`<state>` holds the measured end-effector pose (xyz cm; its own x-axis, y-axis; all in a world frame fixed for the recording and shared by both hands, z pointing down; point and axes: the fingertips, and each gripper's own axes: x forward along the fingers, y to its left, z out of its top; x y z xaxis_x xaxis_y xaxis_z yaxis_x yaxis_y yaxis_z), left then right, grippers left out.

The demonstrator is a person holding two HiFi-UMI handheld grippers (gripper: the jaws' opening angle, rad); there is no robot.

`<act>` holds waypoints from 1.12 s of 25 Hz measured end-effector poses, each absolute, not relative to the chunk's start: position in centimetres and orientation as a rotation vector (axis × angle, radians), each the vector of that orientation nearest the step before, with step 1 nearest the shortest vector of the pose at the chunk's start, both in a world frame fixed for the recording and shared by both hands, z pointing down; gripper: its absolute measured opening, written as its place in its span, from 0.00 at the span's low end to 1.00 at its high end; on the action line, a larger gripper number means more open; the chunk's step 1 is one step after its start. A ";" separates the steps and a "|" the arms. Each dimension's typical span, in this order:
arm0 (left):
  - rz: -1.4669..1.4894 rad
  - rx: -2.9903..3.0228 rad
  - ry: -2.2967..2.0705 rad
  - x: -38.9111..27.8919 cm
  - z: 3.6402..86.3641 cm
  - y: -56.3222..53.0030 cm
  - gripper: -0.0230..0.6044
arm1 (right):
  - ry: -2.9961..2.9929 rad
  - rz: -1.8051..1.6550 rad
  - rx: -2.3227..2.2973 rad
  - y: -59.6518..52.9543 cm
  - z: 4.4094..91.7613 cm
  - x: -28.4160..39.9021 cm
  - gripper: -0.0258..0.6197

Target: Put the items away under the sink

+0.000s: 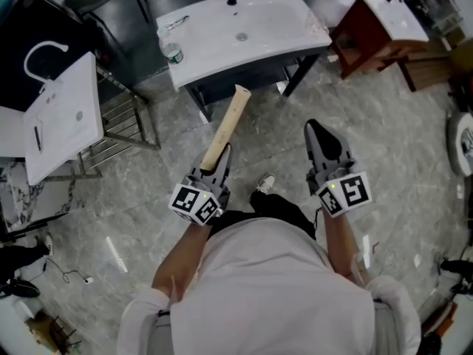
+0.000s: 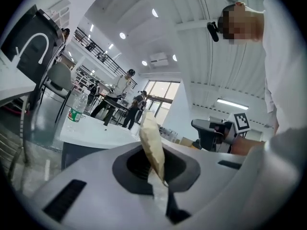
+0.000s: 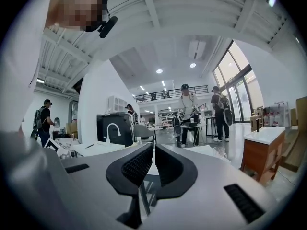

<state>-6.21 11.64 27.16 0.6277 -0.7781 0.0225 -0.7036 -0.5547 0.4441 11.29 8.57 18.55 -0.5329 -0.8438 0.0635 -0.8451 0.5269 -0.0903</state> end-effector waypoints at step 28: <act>-0.121 2.427 -1.233 -4.7 34.8 -2.7 0.04 | -2.711 0.233 1.418 -5.5 25.4 13.6 0.11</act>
<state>-4.68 -2.71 34.78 0.6043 -0.7895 0.1072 -0.7534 -0.5225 0.3992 13.58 -5.53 25.38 -0.5707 -0.8100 0.1347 -0.8211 0.5619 -0.1001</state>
